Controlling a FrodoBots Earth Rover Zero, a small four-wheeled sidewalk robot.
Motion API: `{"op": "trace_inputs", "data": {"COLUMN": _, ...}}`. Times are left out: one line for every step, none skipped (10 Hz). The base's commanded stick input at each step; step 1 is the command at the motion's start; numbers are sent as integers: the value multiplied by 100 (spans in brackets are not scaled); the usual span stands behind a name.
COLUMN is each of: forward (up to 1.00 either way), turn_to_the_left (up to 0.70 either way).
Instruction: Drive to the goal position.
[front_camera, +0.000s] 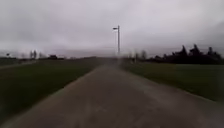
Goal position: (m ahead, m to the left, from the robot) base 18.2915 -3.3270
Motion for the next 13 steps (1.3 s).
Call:
{"op": "trace_inputs", "data": {"forward": 85, "turn_to_the_left": 0}}
{"op": "trace_inputs", "data": {"forward": 85, "turn_to_the_left": 0}}
{"op": "trace_inputs", "data": {"forward": 85, "turn_to_the_left": 0}}
{"op": "trace_inputs", "data": {"forward": 85, "turn_to_the_left": 0}}
{"op": "trace_inputs", "data": {"forward": 85, "turn_to_the_left": 0}}
{"op": "trace_inputs", "data": {"forward": 85, "turn_to_the_left": 0}}
{"op": "trace_inputs", "data": {"forward": 85, "turn_to_the_left": 0}}
{"op": "trace_inputs", "data": {"forward": 85, "turn_to_the_left": 0}}
{"op": "trace_inputs", "data": {"forward": 85, "turn_to_the_left": 0}}
{"op": "trace_inputs", "data": {"forward": 85, "turn_to_the_left": 0}}
{"op": "trace_inputs", "data": {"forward": 85, "turn_to_the_left": 0}}
{"op": "trace_inputs", "data": {"forward": 85, "turn_to_the_left": 0}}
{"op": "trace_inputs", "data": {"forward": 85, "turn_to_the_left": 0}}
